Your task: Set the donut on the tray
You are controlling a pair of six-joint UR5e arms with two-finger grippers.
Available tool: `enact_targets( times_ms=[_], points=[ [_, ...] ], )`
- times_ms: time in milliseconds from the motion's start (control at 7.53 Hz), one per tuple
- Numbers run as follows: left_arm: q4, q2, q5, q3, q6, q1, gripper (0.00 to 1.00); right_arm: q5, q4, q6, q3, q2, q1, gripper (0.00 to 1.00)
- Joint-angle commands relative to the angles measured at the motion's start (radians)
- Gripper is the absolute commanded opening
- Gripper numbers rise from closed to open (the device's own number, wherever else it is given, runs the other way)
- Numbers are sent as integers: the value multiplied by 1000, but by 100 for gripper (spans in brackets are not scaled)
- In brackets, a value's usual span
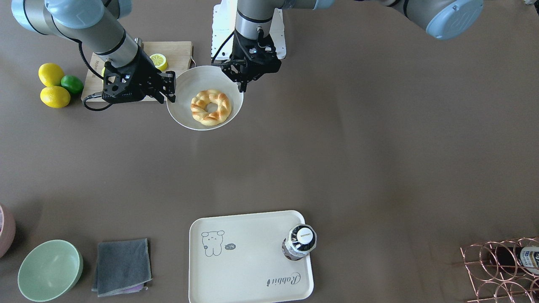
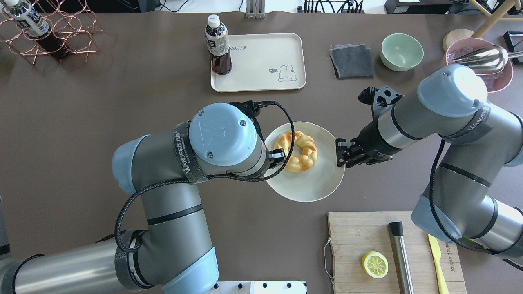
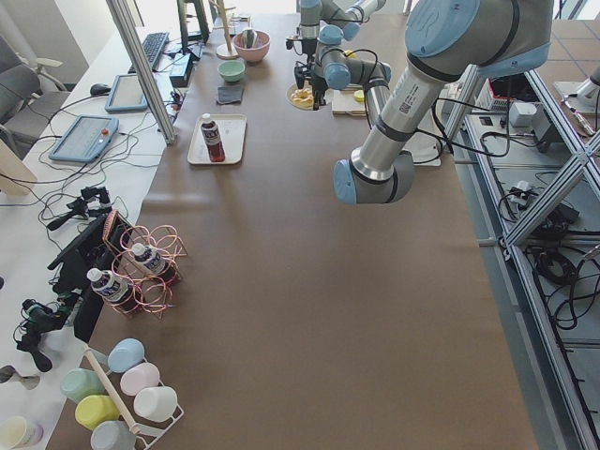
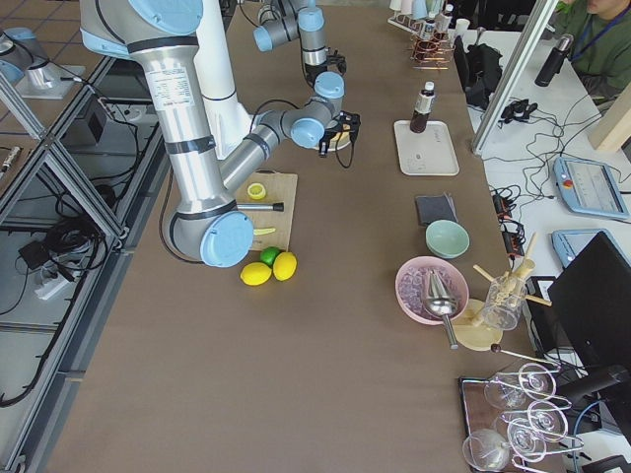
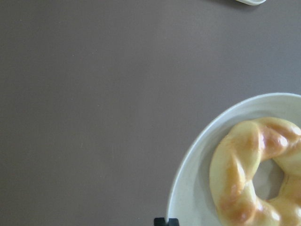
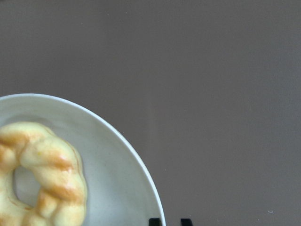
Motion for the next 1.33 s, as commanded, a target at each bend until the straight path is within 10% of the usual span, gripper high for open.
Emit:
enact_targets(
  times_ms=[0,797,1063,1196],
  points=[
    [0,-1,0,-1,0,0,0,0,-2,0,0,1,-5,0],
    [-8,9,-3,-29,6,-1,0,27,-2,0,21,4,28,0],
    [-9,10,-1,-32,8,-1,77,43,0,0,22,5,44,0],
    [-9,16,0,-38,8,-4,98,43,0,0,23,5,45,0]
  ],
)
